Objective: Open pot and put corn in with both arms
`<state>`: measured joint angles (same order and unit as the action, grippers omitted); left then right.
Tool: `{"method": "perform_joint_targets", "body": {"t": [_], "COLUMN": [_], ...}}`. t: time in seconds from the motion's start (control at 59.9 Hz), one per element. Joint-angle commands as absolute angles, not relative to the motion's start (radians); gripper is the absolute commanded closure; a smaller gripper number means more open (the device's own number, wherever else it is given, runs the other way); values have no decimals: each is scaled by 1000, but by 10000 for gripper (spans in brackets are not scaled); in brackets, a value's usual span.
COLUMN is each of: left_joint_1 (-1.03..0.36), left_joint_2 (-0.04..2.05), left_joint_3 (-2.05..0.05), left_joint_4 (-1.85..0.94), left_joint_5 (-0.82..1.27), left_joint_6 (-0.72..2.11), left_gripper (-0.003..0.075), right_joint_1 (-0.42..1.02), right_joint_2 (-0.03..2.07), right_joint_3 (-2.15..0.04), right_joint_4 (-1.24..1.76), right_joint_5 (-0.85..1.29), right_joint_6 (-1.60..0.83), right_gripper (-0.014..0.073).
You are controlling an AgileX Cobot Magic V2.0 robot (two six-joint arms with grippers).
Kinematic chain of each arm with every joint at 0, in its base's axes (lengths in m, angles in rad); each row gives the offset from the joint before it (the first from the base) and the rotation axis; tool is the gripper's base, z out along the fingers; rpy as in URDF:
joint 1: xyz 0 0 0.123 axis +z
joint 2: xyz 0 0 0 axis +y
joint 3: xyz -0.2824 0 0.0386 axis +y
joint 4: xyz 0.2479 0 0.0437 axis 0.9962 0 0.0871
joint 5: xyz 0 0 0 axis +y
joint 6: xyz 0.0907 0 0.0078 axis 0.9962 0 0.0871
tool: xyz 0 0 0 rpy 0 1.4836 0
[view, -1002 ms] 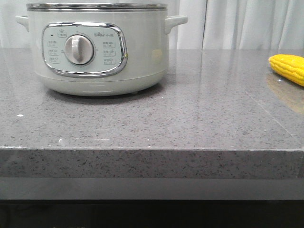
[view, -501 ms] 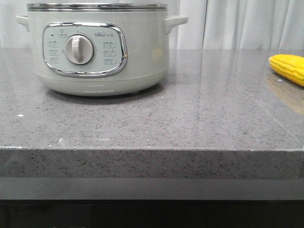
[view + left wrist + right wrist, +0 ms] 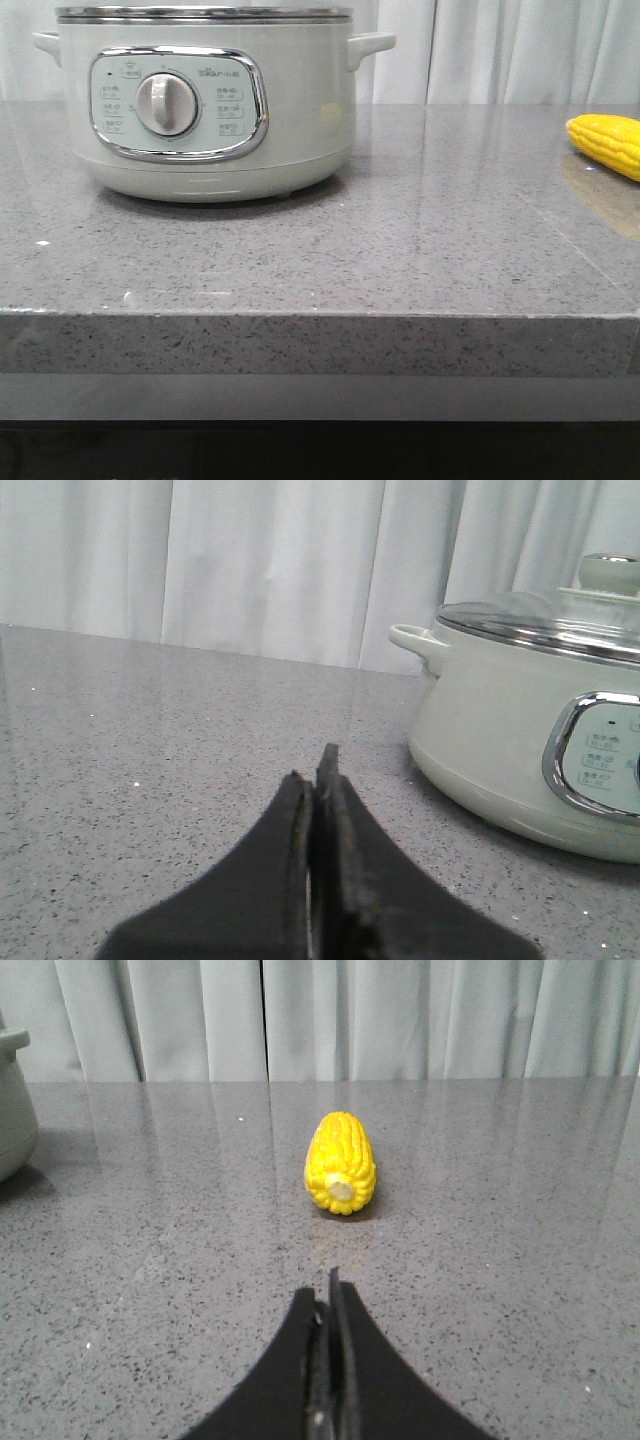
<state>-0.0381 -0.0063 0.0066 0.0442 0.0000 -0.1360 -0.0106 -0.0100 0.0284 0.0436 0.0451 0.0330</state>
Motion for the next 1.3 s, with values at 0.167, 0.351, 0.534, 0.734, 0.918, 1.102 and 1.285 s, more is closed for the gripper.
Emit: {"method": "perform_joint_targets", "body": {"t": [0.167, 0.351, 0.534, 0.734, 0.918, 1.102, 1.285], "left_joint_1": [-37, -37, -37, -37, -37, -37, -37], "left_joint_2": [-13, 67, 211, 391, 468, 514, 537], "left_joint_3": [-110, -338, -574, -749, -753, -736, -736], "left_joint_4": [94, 82, 72, 70, 55, 44, 64], "left_joint_5": [-87, 38, 271, 452, 448, 440, 444], "left_joint_6": [-133, -133, -133, -133, -133, -133, -133], "left_gripper": [741, 741, 741, 741, 741, 741, 726], "right_joint_1": [-10, -10, -10, -10, -10, -10, -10], "right_joint_2": [-32, 6, 125, 287, 377, 418, 418], "right_joint_3": [-109, -302, -491, -637, -632, -600, -589], "right_joint_4": [39, 39, 38, 37, 37, 38, 38], "right_joint_5": [-21, 108, 261, 395, 437, 438, 460], "right_joint_6": [32, 32, 13, 8, 8, 8, 8], "right_gripper": [662, 662, 662, 662, 662, 662, 658]}}
